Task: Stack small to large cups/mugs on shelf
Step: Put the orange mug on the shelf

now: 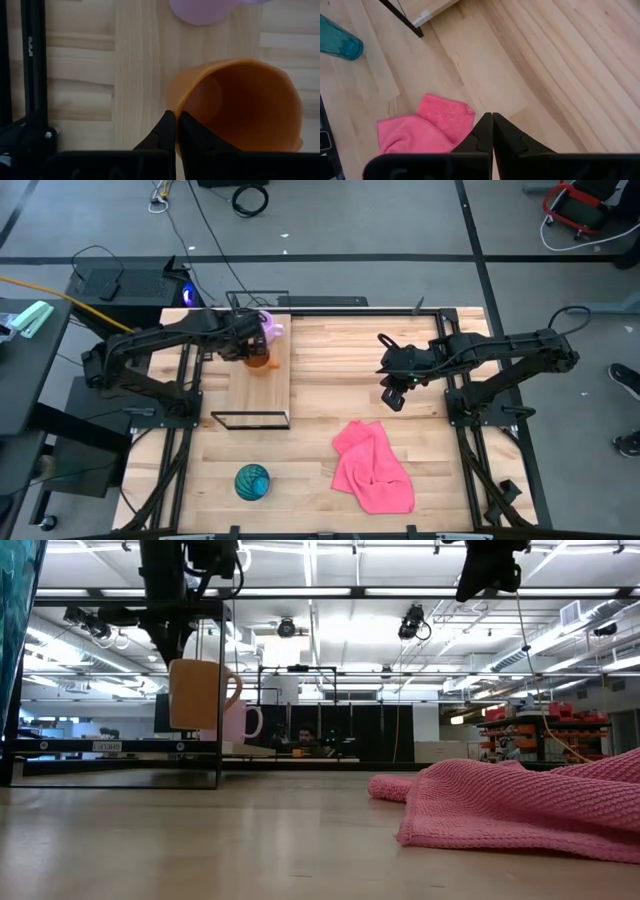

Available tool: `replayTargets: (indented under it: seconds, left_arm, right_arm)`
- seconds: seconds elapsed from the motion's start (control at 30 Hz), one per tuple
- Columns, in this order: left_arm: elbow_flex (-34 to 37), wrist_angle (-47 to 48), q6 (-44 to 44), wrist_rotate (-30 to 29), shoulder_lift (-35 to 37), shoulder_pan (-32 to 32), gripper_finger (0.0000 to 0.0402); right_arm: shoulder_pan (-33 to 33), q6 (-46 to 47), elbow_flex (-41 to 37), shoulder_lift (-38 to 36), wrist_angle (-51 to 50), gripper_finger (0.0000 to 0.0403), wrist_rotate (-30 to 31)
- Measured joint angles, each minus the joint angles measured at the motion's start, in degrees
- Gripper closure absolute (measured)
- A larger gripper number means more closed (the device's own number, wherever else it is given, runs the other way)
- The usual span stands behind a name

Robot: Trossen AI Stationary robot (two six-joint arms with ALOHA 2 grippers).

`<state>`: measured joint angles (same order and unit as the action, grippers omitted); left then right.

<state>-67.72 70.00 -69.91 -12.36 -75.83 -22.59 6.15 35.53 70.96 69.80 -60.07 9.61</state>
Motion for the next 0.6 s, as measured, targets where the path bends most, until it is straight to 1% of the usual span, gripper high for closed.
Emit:
replayTargets:
  seconds: [0.3,0.6]
  left_arm:
    - [0.02,-0.05,1.60,0.54,-1.51,-0.48,0.0391]
    - [0.02,0.18,1.62,0.82,-1.46,-0.34,0.0391]
  right_arm:
    - [0.04,-0.15,0.00,0.00,-0.07,0.0392,0.00]
    - [0.04,-0.15,0.00,0.02,-0.07,0.0393,0.02]
